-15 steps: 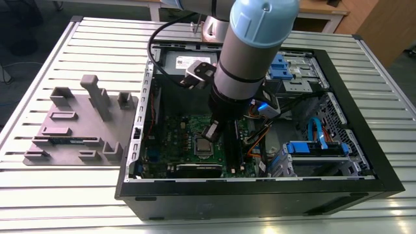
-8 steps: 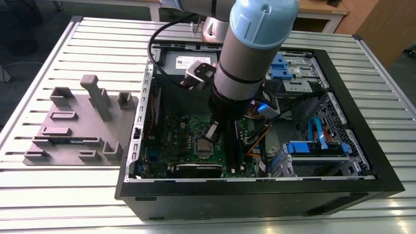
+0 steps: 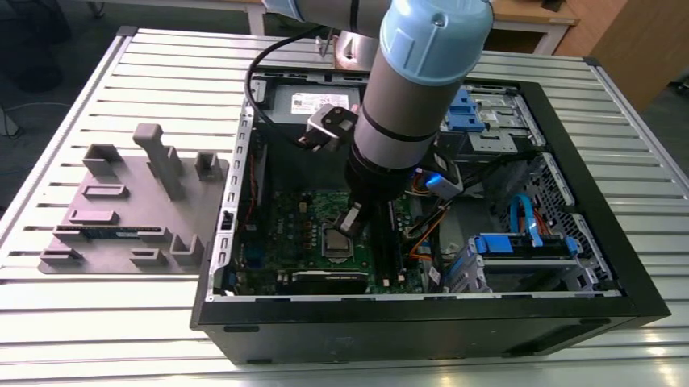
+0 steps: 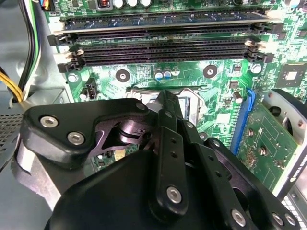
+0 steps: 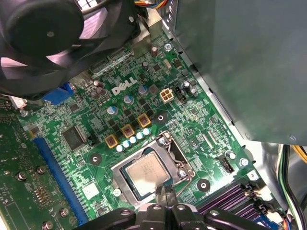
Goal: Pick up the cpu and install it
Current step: 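Install the first cpu locking lever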
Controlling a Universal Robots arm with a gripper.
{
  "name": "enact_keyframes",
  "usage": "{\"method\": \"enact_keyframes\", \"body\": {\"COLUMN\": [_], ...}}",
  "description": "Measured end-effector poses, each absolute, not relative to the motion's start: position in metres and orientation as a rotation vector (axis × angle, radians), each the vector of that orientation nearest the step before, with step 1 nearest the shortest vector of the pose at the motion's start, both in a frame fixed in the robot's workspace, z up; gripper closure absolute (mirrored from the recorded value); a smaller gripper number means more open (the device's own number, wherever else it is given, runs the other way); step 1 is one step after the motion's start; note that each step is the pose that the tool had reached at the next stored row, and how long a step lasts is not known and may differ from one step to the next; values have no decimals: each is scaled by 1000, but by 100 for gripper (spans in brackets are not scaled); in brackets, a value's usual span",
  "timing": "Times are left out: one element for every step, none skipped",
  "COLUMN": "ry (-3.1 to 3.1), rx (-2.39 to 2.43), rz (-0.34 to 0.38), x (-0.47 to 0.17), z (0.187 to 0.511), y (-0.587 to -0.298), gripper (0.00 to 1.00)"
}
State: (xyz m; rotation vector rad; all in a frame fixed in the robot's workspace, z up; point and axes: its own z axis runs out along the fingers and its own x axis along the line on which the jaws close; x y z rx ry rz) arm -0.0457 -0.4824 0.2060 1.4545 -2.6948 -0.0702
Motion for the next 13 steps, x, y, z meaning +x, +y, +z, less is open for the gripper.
{"method": "enact_keyframes", "body": {"ry": [-2696,-2698,-2700,-2704,-2709,-2715,-2720,-2726,-2731,-2737,-2741,-2742,-2742], "rx": [1452,1448,1444,1437,1428,1418,1407,1397,1387,1376,1368,1365,1365], "rz": [-70,-70,-70,-70,-71,-71,-72,-72,-73,-73,-73,-73,-73], "x": [-46,-46,-46,-46,-46,-46,-46,-46,-46,-46,-46,-46,-46], "z": [205,204,204,204,204,203,203,203,203,203,203,203,203], "y": [-483,-483,-483,-483,-483,-484,-484,-485,-485,-485,-486,-486,-486], "gripper": [89,89,89,89,89,89,89,89,89,89,89,89,89]}}
